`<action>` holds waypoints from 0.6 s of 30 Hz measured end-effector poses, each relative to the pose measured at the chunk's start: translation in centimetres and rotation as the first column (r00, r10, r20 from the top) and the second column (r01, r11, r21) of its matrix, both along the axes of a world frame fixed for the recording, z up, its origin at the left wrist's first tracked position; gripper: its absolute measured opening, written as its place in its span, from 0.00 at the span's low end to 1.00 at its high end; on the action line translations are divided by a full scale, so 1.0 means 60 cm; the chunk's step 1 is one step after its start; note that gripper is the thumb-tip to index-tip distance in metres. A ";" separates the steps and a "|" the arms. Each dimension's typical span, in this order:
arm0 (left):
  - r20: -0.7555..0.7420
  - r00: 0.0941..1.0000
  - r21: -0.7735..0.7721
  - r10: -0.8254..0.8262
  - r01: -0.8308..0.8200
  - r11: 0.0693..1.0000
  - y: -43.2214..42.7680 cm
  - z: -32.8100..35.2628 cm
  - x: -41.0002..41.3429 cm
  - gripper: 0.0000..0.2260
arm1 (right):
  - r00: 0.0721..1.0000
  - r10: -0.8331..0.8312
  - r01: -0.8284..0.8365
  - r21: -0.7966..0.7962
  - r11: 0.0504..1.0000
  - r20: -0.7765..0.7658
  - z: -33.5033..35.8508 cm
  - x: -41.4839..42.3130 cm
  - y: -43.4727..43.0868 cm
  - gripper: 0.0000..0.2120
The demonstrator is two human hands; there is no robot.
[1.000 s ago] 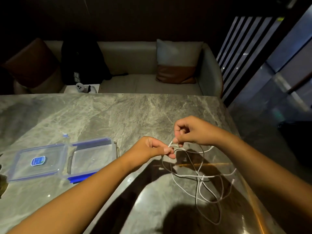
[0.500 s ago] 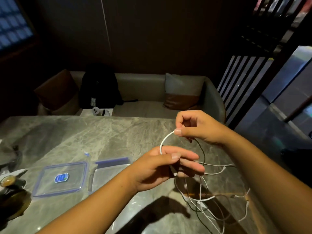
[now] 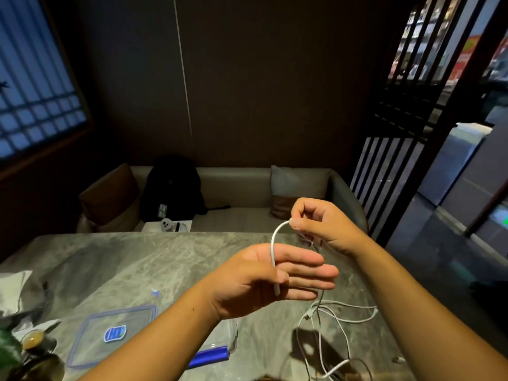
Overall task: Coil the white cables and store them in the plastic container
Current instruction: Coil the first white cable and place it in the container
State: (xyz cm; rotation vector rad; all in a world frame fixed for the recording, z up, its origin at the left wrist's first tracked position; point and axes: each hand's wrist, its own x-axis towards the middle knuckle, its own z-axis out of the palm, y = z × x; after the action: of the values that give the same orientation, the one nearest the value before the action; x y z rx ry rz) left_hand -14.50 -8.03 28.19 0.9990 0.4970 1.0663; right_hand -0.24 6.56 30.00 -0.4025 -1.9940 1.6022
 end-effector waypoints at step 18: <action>0.023 0.999 0.072 0.030 -0.031 0.997 -0.024 0.006 -0.005 0.26 | 0.834 -0.439 0.479 -0.042 0.877 0.334 -0.034 -0.052 -0.051 0.12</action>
State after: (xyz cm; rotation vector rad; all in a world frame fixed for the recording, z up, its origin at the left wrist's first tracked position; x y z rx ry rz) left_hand -14.78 -9.46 28.55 1.0448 0.4598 1.1282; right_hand -3.38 3.52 27.98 -1.1615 -1.8224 1.4119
